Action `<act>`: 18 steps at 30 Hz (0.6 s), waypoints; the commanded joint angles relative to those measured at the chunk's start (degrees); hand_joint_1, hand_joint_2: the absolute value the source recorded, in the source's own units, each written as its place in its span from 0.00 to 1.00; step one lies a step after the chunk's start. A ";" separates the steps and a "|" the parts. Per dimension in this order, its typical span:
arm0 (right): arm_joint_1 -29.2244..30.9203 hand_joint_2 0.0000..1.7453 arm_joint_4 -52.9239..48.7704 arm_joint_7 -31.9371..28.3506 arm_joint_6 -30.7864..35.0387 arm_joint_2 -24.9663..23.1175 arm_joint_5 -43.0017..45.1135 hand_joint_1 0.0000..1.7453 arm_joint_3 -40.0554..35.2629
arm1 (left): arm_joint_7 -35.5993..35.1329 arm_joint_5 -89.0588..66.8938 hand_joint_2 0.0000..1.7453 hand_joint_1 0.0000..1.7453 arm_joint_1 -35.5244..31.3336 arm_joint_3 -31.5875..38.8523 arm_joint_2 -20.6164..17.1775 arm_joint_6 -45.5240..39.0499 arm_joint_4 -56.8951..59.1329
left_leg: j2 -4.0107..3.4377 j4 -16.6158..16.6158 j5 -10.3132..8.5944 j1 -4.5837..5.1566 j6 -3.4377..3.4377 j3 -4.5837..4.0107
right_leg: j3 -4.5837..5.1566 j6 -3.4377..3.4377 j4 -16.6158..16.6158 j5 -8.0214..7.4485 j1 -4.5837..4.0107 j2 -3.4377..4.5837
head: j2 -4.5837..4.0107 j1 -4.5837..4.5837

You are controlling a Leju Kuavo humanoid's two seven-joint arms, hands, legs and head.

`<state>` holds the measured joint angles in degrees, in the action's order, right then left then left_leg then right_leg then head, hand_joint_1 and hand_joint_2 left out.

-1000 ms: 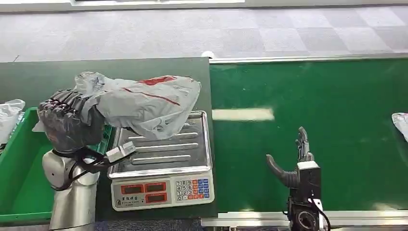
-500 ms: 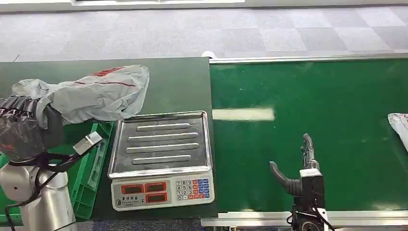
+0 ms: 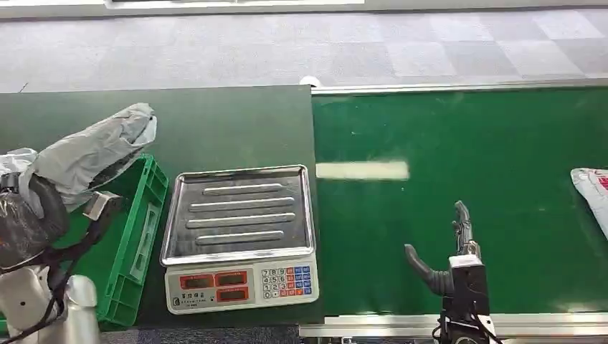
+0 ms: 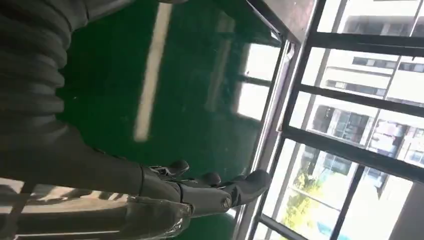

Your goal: Moved the parcel from conveyor to table for the left to box.

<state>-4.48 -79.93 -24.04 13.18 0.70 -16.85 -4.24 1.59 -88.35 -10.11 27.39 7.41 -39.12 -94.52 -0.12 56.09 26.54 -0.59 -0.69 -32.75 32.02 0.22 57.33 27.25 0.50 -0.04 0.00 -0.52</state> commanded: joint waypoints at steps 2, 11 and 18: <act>0.90 1.00 0.30 0.75 -1.44 -2.01 -1.34 0.00 1.60 | -8.02 -1.65 0.00 1.00 4.82 -9.07 -10.04 -0.88 12.38 | -0.06 -0.16 -0.02 0.03 0.02 0.14 | -0.12 -0.01 -0.11 -0.02 0.02 0.07 | 0.00 0.00; 1.39 1.00 1.12 0.54 -1.87 -1.88 -2.12 0.00 1.13 | -5.26 1.10 0.00 1.00 2.67 -5.94 -10.50 -0.88 15.19 | 0.02 -0.17 -0.07 0.02 0.01 0.11 | -0.14 -0.04 -0.14 -0.04 0.00 -0.01 | 0.00 0.02; 1.57 1.00 1.59 0.75 -1.89 -1.83 -2.43 0.00 0.20 | -4.18 1.14 0.00 1.00 2.02 -0.89 -10.21 -0.88 9.46 | -0.03 -0.06 0.00 -0.04 0.01 0.04 | -0.07 -0.03 -0.08 -0.02 -0.05 0.05 | 0.00 0.00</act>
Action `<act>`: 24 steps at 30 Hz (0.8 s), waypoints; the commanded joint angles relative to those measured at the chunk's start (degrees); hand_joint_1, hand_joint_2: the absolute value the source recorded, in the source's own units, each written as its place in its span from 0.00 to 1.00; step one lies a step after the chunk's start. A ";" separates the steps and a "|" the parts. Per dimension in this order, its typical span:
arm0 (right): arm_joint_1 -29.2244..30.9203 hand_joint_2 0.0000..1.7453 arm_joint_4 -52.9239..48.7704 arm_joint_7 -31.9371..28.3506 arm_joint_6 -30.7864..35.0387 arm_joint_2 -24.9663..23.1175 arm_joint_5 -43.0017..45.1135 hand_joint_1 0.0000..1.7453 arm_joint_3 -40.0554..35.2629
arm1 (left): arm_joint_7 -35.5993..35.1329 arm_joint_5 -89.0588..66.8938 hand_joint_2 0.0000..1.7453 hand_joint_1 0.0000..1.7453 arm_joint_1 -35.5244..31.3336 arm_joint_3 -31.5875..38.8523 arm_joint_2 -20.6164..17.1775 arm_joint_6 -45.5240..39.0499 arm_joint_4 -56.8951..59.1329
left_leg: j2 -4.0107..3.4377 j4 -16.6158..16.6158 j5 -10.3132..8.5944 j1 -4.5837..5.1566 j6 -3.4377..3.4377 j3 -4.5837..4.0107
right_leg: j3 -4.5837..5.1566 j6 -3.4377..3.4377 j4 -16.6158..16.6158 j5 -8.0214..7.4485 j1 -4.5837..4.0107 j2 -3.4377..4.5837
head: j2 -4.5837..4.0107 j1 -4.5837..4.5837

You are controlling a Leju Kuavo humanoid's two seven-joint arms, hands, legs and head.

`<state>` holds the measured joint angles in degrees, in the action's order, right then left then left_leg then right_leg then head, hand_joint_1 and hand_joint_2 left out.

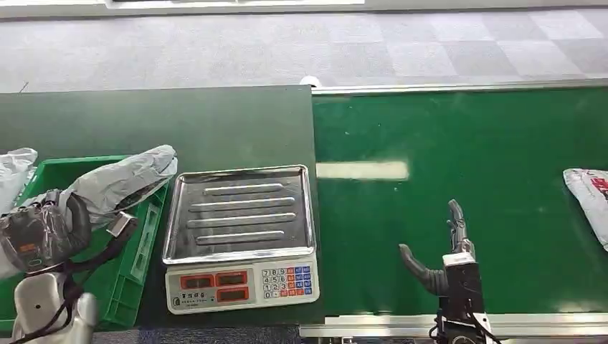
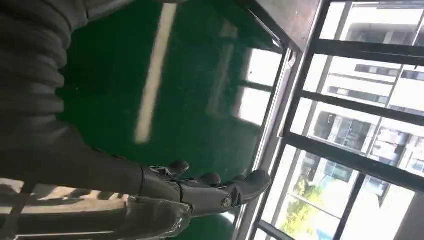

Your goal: Moved the parcel from conveyor to table for the left to box.

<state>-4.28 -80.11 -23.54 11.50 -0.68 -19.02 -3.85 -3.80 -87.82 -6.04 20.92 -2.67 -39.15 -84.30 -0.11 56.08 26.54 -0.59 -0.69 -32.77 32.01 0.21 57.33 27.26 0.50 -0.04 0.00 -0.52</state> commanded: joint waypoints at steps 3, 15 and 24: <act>1.24 1.00 1.99 0.33 0.18 -0.43 -0.50 0.00 -0.49 | 5.58 2.82 0.00 1.00 -2.84 9.17 1.36 -0.85 -3.27 | -0.04 -0.01 0.01 -0.03 0.02 0.01 | -0.02 0.00 -0.04 -0.01 -0.04 0.04 | 0.00 0.02; 0.48 1.00 0.71 0.37 2.02 0.21 -1.23 0.00 -0.55 | 15.92 1.98 0.00 1.00 -8.83 20.22 4.88 -0.85 0.09 | 0.03 -0.03 -0.02 0.01 0.01 0.05 | -0.05 -0.01 -0.03 0.01 0.00 -0.04 | 0.00 0.00; 1.63 1.00 0.61 1.44 0.32 0.22 -2.59 0.00 0.88 | -2.63 -2.11 0.00 0.69 -9.89 3.14 -4.42 2.85 27.74 | 0.35 -0.28 -0.20 0.09 0.00 0.19 | -0.20 -0.03 -0.17 -0.02 0.09 -0.36 | 0.00 0.00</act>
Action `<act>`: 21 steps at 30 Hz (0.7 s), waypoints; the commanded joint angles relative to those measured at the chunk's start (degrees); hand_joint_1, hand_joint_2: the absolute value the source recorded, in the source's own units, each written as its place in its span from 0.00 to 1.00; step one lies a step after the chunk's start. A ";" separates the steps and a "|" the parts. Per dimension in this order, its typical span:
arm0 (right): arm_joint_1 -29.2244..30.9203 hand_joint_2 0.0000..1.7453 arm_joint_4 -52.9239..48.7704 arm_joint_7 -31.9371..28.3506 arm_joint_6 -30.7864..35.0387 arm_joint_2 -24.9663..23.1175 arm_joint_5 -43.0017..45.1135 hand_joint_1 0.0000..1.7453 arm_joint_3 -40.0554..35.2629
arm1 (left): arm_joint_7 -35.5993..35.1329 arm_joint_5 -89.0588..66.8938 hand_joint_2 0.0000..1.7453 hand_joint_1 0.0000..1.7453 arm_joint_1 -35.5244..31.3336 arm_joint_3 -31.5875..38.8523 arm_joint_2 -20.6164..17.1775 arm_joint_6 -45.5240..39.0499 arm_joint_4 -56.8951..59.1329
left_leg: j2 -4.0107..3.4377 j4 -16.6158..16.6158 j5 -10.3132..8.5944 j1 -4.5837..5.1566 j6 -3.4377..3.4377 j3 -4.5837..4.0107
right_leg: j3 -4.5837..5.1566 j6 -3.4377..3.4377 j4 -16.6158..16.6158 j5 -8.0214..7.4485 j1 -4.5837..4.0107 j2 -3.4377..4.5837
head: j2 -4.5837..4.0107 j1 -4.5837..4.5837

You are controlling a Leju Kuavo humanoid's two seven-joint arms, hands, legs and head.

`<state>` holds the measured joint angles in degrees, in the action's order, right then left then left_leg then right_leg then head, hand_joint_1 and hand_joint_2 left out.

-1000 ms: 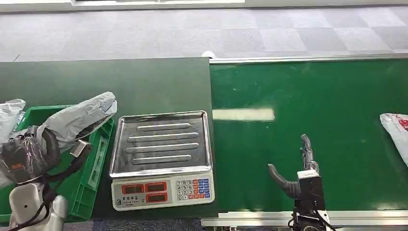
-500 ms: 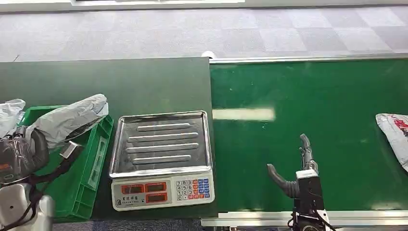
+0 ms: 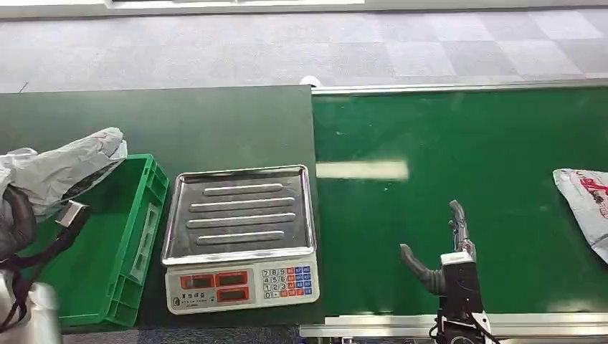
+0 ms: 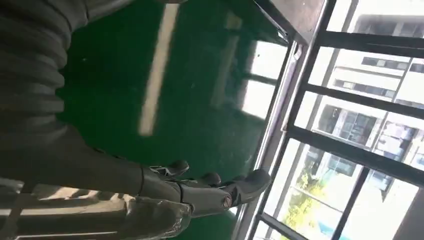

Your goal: Moved the parcel from conveyor to table for the left to box.

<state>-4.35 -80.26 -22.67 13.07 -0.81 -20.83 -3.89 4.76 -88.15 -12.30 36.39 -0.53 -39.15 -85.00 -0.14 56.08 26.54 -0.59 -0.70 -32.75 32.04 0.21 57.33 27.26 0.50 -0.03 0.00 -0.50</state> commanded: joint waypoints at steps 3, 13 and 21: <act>2.69 1.00 1.88 0.56 -2.01 -0.10 -1.28 0.00 0.89 | -11.76 2.27 0.00 0.23 -2.11 -11.36 -7.06 0.26 28.57 | 0.05 -0.07 -0.05 0.03 0.01 0.08 | -0.09 0.00 -0.04 -0.02 0.03 -0.04 | 0.00 0.00; 2.32 1.00 1.29 0.71 -1.86 -0.48 -1.92 0.00 0.86 | -8.16 3.36 0.00 0.00 0.02 -8.35 -4.88 -0.85 16.10 | 0.02 -0.14 -0.04 0.07 0.00 0.26 | -0.24 -0.03 -0.03 -0.01 0.07 0.01 | 0.00 -0.04; 2.41 1.00 3.65 -0.32 -0.67 0.01 -1.19 0.00 -1.11 | 35.24 27.65 0.00 0.00 -6.82 15.70 10.46 -0.85 -5.42 | 0.10 0.05 -0.04 -0.15 -0.01 -0.03 | -0.12 0.02 -0.05 -0.01 -0.16 -0.12 | 0.00 0.02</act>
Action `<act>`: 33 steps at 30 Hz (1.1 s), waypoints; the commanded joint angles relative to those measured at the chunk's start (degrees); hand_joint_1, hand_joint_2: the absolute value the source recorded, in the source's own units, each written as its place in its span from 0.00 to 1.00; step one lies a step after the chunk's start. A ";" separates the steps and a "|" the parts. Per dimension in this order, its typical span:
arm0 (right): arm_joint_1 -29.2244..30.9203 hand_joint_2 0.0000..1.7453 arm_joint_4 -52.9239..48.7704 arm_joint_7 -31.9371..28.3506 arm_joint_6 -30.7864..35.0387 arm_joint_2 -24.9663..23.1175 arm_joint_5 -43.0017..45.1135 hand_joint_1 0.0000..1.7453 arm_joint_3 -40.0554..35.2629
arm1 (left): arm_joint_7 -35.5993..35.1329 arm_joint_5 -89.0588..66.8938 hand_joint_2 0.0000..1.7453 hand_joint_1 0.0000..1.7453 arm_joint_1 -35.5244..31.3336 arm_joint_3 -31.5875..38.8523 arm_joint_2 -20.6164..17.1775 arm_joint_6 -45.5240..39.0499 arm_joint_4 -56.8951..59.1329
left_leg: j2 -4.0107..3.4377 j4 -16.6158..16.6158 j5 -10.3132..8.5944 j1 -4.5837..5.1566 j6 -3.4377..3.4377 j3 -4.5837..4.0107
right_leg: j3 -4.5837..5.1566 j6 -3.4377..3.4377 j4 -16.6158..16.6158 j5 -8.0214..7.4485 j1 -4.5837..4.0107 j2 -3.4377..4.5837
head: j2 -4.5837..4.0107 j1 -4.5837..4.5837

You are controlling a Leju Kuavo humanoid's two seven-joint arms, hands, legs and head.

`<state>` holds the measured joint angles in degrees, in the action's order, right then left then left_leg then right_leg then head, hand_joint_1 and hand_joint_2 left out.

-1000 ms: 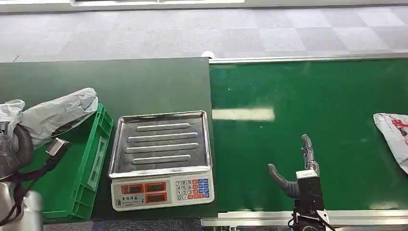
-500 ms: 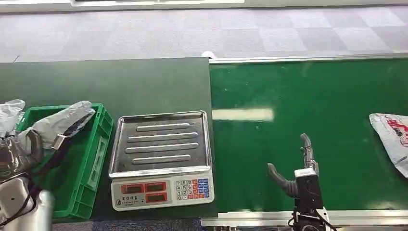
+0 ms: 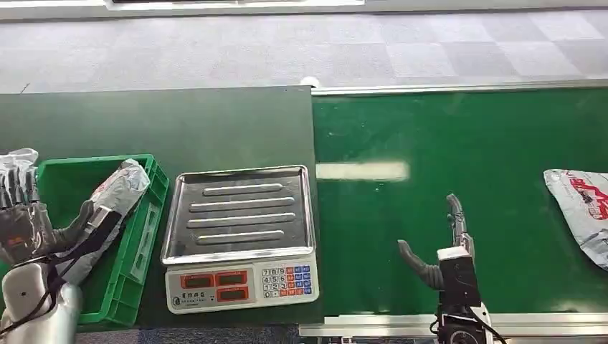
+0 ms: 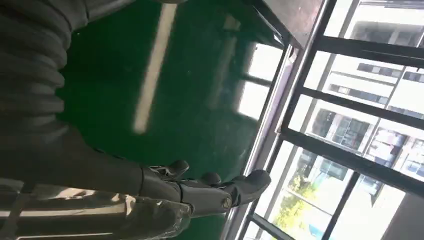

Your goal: Moved the parcel from conveyor to table for the left to box.

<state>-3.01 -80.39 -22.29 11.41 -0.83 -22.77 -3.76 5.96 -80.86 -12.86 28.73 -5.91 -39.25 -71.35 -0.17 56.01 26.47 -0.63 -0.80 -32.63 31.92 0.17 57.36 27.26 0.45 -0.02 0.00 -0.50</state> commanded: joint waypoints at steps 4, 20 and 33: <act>2.12 1.00 5.29 -1.55 1.49 0.63 1.58 0.00 -2.29 | 34.04 31.20 0.00 0.00 -4.30 16.32 16.01 -0.75 -29.21 | 0.01 0.06 0.06 -0.01 0.03 -0.12 | 0.01 0.03 -0.05 -0.03 -0.01 0.04 | 0.00 0.00; 2.03 1.00 4.54 -2.62 3.75 3.39 5.48 0.00 -3.89 | 34.04 52.34 0.00 0.00 3.55 -11.79 11.18 -0.75 -26.01 | 0.13 -0.04 0.05 0.04 0.04 -0.01 | -0.09 0.05 -0.15 -0.02 0.04 -0.06 | 0.00 0.00; 5.29 1.00 5.04 -5.97 -2.04 2.99 5.63 0.00 -2.59 | 33.67 79.29 0.00 0.00 6.64 -34.43 5.51 28.29 -14.49 | 0.02 -0.16 0.03 0.10 0.04 0.16 | -0.14 0.05 -0.21 -0.06 0.11 0.05 | 0.00 0.00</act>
<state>-0.55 -78.47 -26.71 12.13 1.18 -17.86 -6.34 39.87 -7.24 -7.40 1.70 -0.48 -29.59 -97.41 -0.15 56.04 26.54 -0.58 -0.81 -32.68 31.98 0.20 57.33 27.24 0.52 0.03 0.00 -0.50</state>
